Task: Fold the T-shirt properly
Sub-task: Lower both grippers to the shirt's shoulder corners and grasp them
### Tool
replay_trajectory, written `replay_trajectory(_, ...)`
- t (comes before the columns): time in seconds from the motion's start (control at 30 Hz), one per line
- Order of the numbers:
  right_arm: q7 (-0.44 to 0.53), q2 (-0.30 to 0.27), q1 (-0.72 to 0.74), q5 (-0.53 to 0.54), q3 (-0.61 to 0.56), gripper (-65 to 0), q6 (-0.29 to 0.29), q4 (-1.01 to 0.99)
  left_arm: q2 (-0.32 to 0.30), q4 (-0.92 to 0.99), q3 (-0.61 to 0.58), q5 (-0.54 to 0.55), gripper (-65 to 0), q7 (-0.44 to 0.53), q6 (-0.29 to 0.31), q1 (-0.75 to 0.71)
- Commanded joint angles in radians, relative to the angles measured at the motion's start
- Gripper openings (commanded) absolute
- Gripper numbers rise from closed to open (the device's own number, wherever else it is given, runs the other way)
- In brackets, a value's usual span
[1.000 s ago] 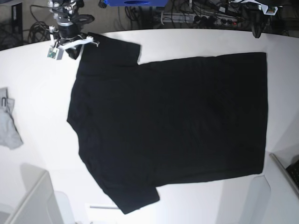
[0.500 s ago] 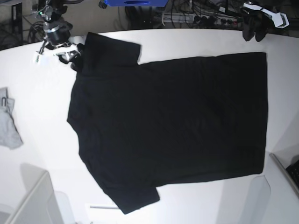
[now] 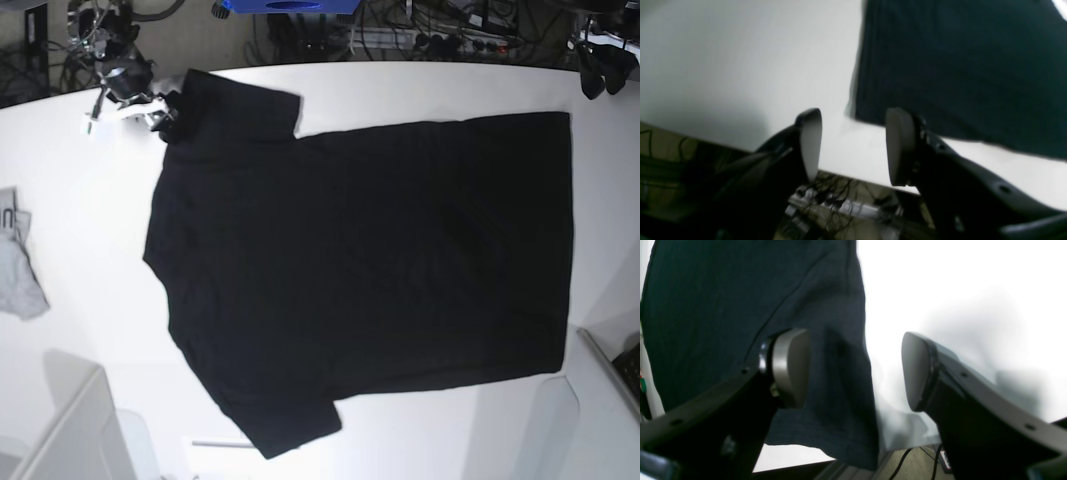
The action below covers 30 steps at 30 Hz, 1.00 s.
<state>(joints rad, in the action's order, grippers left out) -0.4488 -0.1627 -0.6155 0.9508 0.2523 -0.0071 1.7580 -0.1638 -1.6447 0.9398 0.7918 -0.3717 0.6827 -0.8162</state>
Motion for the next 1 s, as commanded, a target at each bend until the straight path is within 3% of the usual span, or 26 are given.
replay_trajectory(0.0, 0.009, -0.01, -0.007, 0.007, -0.024, -24.6, 0.009, 0.004, 0.004, -0.005, 0.008, -0.028, -34.7, 0.007, 0.015, 0.002)
replay_trajectory(0.1, 0.011, -0.018, -0.008, 0.006, -0.103, -24.8, 0.009, -0.008, 0.036, -0.001, 0.011, -0.122, -34.7, 0.006, 0.015, 0.037)
replay_trajectory(0.2, 0.014, -0.016, -0.008, 0.004, -0.15, -25.2, 0.009, -0.02, 0.042, -0.001, 0.009, -0.131, -34.7, 0.006, 0.015, 0.039)
replay_trajectory(0.5, 0.017, -0.016, -0.004, 0.004, -0.178, -40.7, 0.009, -0.069, 0.034, 0.034, 0.012, -0.131, -34.7, 0.004, 0.015, 0.06)
replay_trajectory(0.6, 0.017, -0.016, -0.004, 0.004, -0.178, -50.3, 0.009, -0.069, 0.034, 0.07, 0.012, -0.131, -34.7, 0.004, 0.015, 0.076)
replay_trajectory(0.67, 0.015, -0.016, -0.002, 0.004, -0.178, -62.4, 0.009, -0.069, 0.034, 0.085, 0.012, -0.131, -34.7, 0.004, 0.015, 0.088)
replay_trajectory(0.7, 0.011, -0.016, -0.002, 0.004, -0.176, -65.0, 0.009, -0.069, 0.034, 0.09, 0.012, -0.131, -34.7, 0.004, 0.015, 0.094)
replay_trajectory(0.87, 0.011, -0.016, -0.004, 0.004, -0.176, -65.0, 0.008, -0.071, 0.036, 0.091, 0.008, -0.13, -34.7, -0.002, 0.015, 0.125)
replay_trajectory(0.97, 0.011, -0.016, -0.005, 0.004, -0.176, -65.0, 0.008, -0.071, 0.034, 0.11, 0.028, -0.13, -34.7, -0.12, 0.015, 0.171)
